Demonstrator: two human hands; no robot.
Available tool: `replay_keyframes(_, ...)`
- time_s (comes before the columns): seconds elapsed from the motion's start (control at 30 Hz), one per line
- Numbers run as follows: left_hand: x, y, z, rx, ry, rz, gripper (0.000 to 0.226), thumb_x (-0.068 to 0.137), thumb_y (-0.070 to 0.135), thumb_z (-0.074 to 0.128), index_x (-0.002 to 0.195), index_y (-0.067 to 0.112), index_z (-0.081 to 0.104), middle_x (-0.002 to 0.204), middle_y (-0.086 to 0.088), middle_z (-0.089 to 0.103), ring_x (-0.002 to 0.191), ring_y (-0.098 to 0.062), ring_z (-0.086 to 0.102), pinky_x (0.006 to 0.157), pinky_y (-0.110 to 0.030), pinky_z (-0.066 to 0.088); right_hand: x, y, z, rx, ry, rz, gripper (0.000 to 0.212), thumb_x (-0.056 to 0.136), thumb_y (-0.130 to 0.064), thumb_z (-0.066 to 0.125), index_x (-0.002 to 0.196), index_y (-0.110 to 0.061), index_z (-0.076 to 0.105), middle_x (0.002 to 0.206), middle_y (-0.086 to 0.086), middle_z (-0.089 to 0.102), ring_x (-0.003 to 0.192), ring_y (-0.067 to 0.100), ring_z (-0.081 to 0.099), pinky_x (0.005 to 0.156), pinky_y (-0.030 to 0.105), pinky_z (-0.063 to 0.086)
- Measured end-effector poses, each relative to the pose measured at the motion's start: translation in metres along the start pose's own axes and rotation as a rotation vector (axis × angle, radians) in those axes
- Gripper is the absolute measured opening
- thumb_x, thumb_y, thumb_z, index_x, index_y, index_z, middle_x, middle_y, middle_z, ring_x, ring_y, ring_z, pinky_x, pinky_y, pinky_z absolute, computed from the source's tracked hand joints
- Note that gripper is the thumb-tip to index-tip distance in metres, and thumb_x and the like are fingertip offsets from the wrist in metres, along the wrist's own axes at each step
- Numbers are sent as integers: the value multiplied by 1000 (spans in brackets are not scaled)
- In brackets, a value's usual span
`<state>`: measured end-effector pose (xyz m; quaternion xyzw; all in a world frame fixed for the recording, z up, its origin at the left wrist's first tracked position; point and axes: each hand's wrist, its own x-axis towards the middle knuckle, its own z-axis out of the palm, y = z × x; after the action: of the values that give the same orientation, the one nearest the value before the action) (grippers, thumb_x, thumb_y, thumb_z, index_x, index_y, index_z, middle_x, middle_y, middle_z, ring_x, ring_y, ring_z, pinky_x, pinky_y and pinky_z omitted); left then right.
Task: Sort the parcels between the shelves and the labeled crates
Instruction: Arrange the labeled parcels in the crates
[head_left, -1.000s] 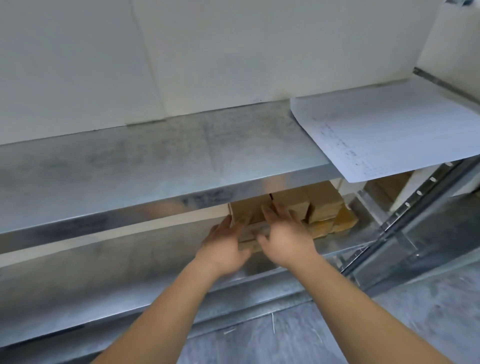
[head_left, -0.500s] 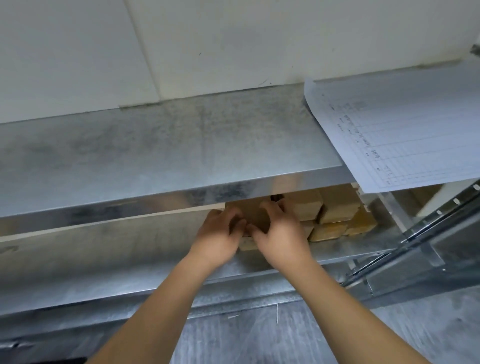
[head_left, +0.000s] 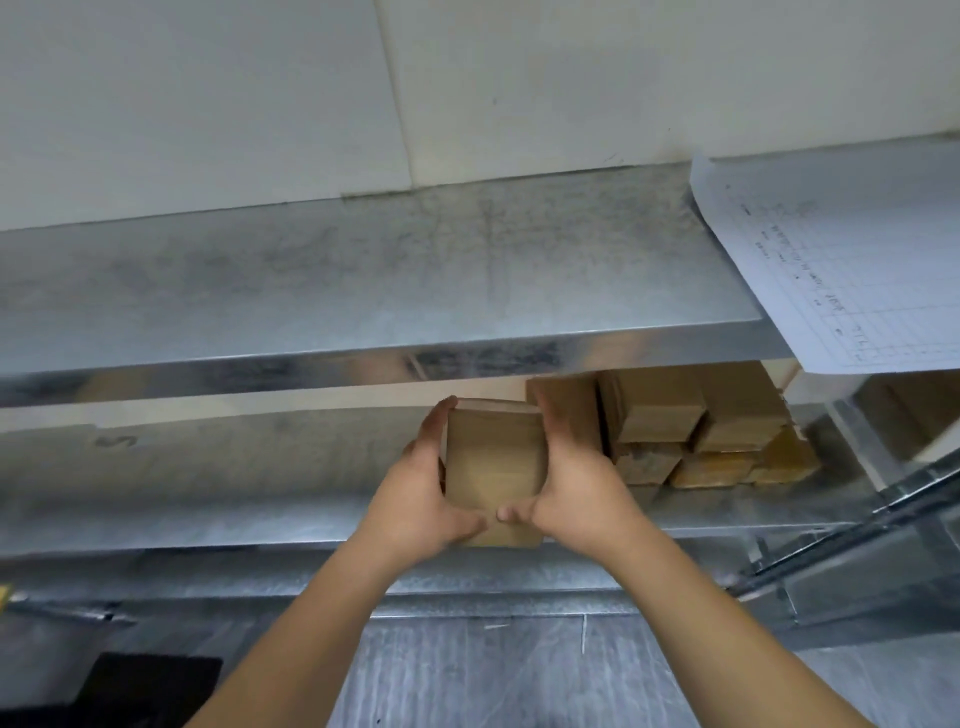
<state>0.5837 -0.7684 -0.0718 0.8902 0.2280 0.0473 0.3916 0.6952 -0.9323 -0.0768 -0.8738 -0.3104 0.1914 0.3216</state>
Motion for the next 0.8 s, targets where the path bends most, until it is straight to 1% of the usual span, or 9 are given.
replay_keyframes(0.1, -26, -19, -14, 41, 66, -43, 101, 61, 26, 90, 139, 44, 28, 79, -1, 60, 69, -9, 62, 65, -30, 54, -7, -15, 15, -45, -20, -28, 108, 62, -49, 93, 148, -47, 28, 132, 6, 53, 119, 32, 59, 98, 40, 51)
replay_keyframes(0.2, -56, -39, -25, -28, 137, -35, 68, 71, 41, 83, 119, 45, 36, 72, 3, 60, 65, -13, 60, 64, -35, 53, -16, -32, 36, -11, -24, -106, 84, 65, -49, 91, 134, -43, 43, 125, -1, 53, 117, 24, 58, 96, 37, 48)
replay_keyframes(0.37, -109, -67, -55, -97, 240, -13, 38, 86, 69, 44, 96, 33, 37, 58, 8, 52, 50, -10, 45, 54, -31, 40, -34, -72, 76, 93, -24, -242, 53, 71, -78, 62, 106, -43, 44, 109, -9, 53, 99, 12, 58, 86, 37, 50)
replay_keyframes(0.47, -145, -87, -79, -17, 324, -73, 30, 96, 56, 50, 90, 31, 34, 60, 5, 53, 54, -13, 48, 59, -40, 43, -47, -108, 104, 118, -31, -300, 41, 81, -79, 45, 98, -41, 42, 100, -11, 52, 88, 8, 55, 82, 41, 51)
replay_keyframes(0.53, -174, -101, -97, -40, 383, -156, 33, 93, 49, 62, 92, 32, 33, 66, 10, 60, 60, -8, 57, 63, -40, 50, -58, -134, 126, 136, -38, -338, 37, 84, -70, 54, 105, -42, 41, 105, -11, 54, 90, 10, 57, 82, 42, 53)
replay_keyframes(0.57, -191, -106, -106, -72, 409, -193, 37, 90, 47, 67, 96, 34, 33, 75, 12, 66, 66, -5, 63, 65, -39, 54, -64, -146, 136, 159, -61, -346, 42, 84, -63, 63, 116, -46, 40, 110, -10, 57, 94, 9, 59, 84, 41, 54)
replay_keyframes(0.67, -247, -126, -138, -93, 475, -254, 64, 79, 40, 79, 111, 55, 25, 86, 11, 72, 74, -5, 69, 68, -35, 58, -89, -188, 164, 246, -231, -351, 100, 79, -42, 85, 146, -64, 13, 113, -12, 66, 96, 7, 66, 87, 36, 56)
replay_keyframes(0.73, -289, -138, -159, -112, 486, -277, 92, 72, 40, 81, 125, 71, 12, 87, 11, 73, 76, -4, 70, 70, -31, 59, -109, -216, 184, 220, -346, -389, 126, 74, -36, 92, 146, -71, -5, 107, -25, 63, 99, 2, 66, 89, 28, 53)
replay_keyframes(0.8, -332, -149, -179, -112, 499, -294, 108, 64, 54, 77, 137, 73, 0, 91, 21, 71, 82, 2, 70, 75, -24, 59, -127, -247, 208, 173, -421, -449, 139, 68, -34, 96, 143, -73, -15, 105, -30, 58, 101, -3, 62, 89, 22, 49)
